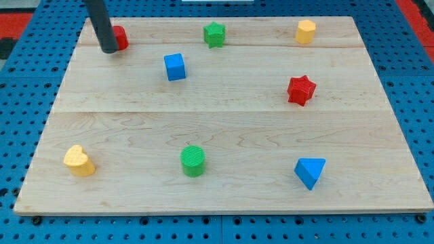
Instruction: Keep the green star in between the yellow hexagon and the blue cube
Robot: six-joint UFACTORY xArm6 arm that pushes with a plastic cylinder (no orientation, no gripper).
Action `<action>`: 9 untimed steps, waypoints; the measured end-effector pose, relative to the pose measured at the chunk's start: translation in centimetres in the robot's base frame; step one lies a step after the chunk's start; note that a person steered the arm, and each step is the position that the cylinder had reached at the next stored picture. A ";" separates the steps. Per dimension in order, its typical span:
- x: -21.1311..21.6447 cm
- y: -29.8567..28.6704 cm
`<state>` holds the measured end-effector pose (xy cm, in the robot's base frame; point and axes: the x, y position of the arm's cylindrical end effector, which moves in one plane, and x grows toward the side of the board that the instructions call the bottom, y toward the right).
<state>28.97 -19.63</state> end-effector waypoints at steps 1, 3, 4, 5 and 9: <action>0.0 1.2; 0.0 1.8; 0.0 2.3; -0.7 4.2; -6.6 12.3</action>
<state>22.40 -7.35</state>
